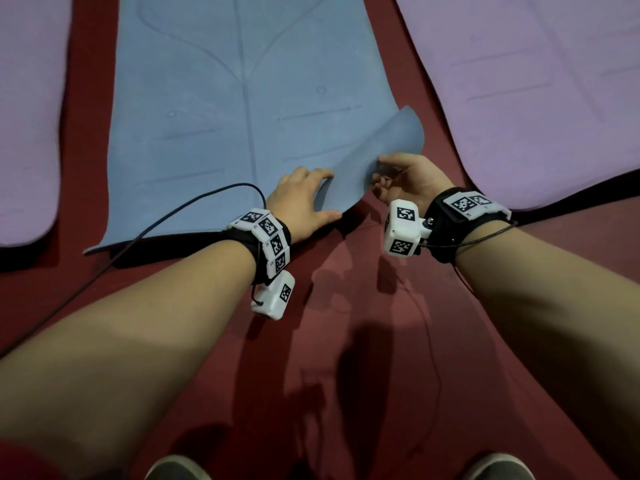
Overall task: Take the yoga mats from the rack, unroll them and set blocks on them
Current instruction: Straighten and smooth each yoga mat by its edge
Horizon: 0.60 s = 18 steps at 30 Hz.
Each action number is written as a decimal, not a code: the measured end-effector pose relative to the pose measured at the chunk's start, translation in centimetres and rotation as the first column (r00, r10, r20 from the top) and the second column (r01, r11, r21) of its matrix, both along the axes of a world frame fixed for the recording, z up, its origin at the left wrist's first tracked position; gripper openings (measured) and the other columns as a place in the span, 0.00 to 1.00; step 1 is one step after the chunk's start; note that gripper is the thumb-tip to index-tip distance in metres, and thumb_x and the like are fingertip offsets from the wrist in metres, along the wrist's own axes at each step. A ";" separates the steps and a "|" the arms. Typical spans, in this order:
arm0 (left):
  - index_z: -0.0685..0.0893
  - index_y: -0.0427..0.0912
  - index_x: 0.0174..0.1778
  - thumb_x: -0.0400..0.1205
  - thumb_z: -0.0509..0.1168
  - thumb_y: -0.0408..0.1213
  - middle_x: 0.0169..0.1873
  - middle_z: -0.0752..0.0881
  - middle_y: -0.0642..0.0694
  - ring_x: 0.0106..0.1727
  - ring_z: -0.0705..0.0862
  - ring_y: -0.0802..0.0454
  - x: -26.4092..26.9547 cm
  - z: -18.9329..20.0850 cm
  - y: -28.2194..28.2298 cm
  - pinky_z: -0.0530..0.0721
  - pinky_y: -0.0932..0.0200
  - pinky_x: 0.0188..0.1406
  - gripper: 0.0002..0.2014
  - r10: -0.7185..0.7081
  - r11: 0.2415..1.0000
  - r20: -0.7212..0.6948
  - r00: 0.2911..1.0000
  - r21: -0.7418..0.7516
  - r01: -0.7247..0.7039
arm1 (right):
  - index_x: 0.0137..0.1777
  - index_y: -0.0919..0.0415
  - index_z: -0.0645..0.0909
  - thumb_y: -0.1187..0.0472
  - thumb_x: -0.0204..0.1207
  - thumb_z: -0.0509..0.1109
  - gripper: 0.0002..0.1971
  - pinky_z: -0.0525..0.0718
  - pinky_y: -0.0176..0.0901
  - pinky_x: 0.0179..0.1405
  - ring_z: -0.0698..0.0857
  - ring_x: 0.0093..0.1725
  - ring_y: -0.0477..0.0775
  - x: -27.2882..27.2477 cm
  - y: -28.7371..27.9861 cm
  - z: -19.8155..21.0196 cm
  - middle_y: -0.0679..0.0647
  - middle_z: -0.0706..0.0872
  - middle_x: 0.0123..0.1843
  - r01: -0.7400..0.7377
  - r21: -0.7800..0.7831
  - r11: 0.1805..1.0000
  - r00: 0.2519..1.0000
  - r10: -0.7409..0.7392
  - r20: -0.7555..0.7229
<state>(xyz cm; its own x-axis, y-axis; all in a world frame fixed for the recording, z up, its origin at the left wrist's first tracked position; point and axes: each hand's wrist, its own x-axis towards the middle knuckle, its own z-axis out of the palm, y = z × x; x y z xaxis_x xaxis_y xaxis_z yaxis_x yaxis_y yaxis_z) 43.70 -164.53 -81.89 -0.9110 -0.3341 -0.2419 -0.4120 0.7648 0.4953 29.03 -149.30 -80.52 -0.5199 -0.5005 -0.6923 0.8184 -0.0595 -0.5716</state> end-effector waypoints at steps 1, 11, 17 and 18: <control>0.68 0.55 0.80 0.74 0.74 0.57 0.69 0.75 0.46 0.71 0.73 0.41 -0.1 -0.2 0.1 0.76 0.43 0.69 0.38 0.008 1.000 0.008 1.000 -0.022 -0.007 | 0.44 0.63 0.79 0.68 0.79 0.67 0.03 0.80 0.35 0.30 0.79 0.28 0.48 0.0 -0.2 -0.1 0.53 0.83 0.31 0.007 0.006 1.000 1.000 -0.007 -0.006; 0.53 0.51 0.86 0.77 0.70 0.58 0.77 0.68 0.44 0.74 0.70 0.38 -1.0 -1.2 0.9 0.76 0.41 0.65 0.46 0.021 0.980 0.115 0.993 -0.198 0.002 | 0.53 0.62 0.82 0.57 0.77 0.73 0.10 0.81 0.39 0.33 0.80 0.33 0.50 0.4 -1.3 -0.1 0.54 0.86 0.41 -0.002 -0.075 0.997 0.999 -0.001 -0.048; 0.56 0.46 0.85 0.80 0.67 0.41 0.74 0.69 0.40 0.69 0.73 0.37 -2.0 -1.6 1.6 0.80 0.39 0.56 0.38 0.041 0.963 0.044 0.998 -0.270 -0.028 | 0.51 0.63 0.81 0.56 0.80 0.69 0.09 0.80 0.36 0.21 0.80 0.22 0.50 0.4 -1.5 0.7 0.57 0.84 0.37 0.013 -0.118 0.993 0.999 -0.008 0.040; 0.57 0.46 0.85 0.80 0.66 0.39 0.73 0.70 0.40 0.68 0.73 0.37 -2.2 -1.7 1.7 0.80 0.39 0.55 0.38 0.040 0.959 0.041 0.998 -0.282 -0.027 | 0.53 0.63 0.80 0.55 0.79 0.69 0.11 0.78 0.36 0.22 0.76 0.22 0.49 0.2 -1.5 0.3 0.56 0.80 0.35 -0.003 -0.086 0.996 0.998 0.008 0.055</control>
<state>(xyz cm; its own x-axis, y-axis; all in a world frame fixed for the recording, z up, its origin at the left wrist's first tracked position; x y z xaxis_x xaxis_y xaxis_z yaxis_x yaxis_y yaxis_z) 41.48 -162.87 -83.60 -0.8882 -0.4248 -0.1749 -0.4571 0.8557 0.2427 29.18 -150.78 -80.27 -0.4794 -0.5617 -0.6743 0.8488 -0.1017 -0.5188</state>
